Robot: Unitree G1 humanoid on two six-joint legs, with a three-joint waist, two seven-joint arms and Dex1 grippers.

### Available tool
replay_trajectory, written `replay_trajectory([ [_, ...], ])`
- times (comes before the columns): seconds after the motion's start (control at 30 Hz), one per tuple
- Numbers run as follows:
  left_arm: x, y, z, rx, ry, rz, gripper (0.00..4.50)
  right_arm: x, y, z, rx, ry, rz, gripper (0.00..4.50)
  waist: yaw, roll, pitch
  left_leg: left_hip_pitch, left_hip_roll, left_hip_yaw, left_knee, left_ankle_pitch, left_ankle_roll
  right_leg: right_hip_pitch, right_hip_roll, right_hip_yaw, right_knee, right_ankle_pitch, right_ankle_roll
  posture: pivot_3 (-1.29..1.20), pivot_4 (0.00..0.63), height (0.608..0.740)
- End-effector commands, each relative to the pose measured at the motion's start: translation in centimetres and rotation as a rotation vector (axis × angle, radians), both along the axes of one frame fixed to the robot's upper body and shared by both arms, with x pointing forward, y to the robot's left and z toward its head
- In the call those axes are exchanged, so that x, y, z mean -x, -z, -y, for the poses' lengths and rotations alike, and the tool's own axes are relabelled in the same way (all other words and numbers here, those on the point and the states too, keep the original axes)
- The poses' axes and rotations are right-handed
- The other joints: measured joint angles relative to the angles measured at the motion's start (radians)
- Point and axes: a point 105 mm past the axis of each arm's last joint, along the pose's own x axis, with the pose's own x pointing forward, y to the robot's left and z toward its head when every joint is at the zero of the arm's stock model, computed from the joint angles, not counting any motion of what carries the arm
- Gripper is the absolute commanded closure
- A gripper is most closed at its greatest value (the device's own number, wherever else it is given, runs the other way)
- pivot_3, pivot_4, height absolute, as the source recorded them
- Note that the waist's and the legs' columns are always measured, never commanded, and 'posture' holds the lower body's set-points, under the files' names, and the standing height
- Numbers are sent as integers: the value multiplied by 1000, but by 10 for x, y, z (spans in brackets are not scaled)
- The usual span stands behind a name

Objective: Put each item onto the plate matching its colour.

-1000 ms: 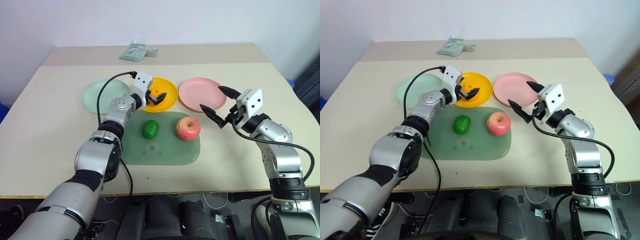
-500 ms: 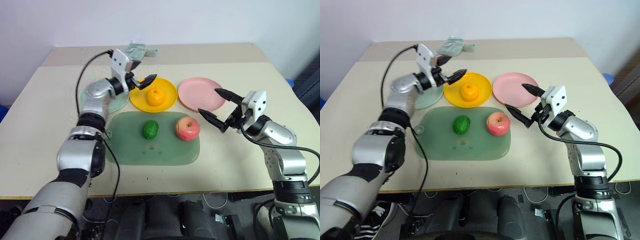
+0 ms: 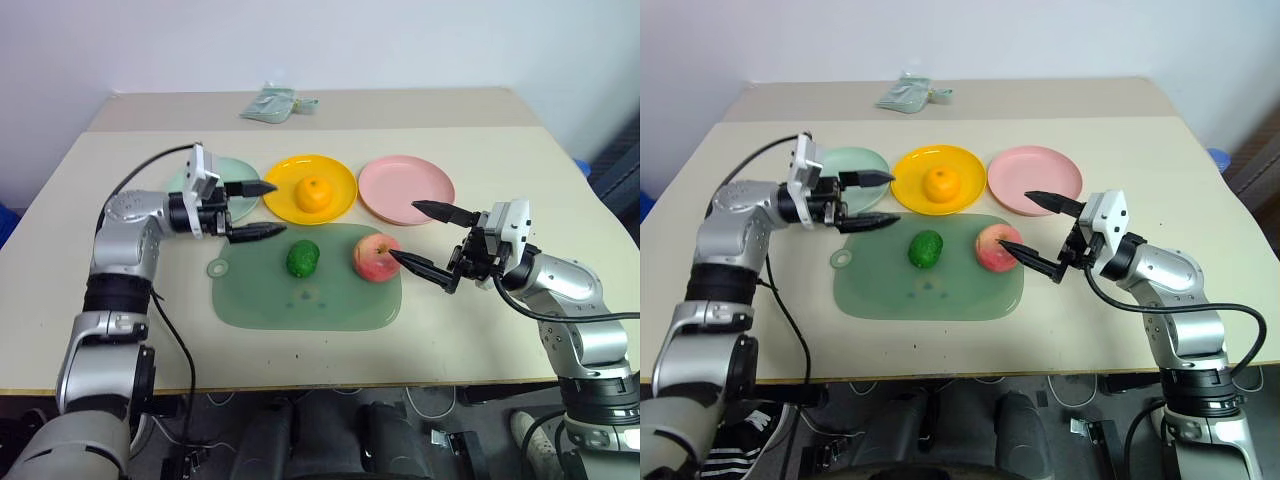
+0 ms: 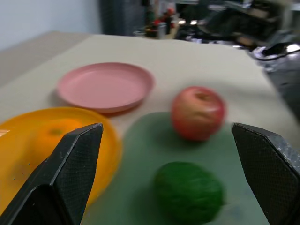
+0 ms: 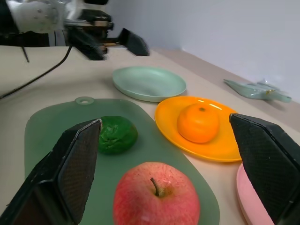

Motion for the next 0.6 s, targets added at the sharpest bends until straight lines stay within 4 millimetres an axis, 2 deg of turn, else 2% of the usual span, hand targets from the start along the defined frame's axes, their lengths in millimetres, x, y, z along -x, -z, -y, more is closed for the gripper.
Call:
replay_trajectory([
  [0.03,10,-4,8,4,6,32,15,2,-10,1,4,-1,43,0,0,0,0,0,0,0,0,0,0,0,0,0,0,0,0,0,150,740],
  [0.1,14,8,11,-24,3,37,15,2,-10,2,4,1,42,0,1,0,0,0,0,0,0,0,0,0,0,0,0,0,0,0,150,740],
  [0.3,8,31,22,-85,-72,133,15,1,-10,0,2,0,42,0,5,0,0,0,0,0,0,0,0,0,0,0,-1,-1,-4,0,150,740],
  [0.53,7,40,35,-55,-65,129,15,1,-10,-1,4,-3,44,0,4,0,0,0,0,1,0,0,0,0,-1,0,-2,-1,-4,0,150,740],
  [0.6,5,47,37,-72,-73,118,15,1,-10,-2,6,-3,45,0,2,0,0,0,0,1,0,0,0,0,-1,0,-2,-1,-4,0,150,740],
])
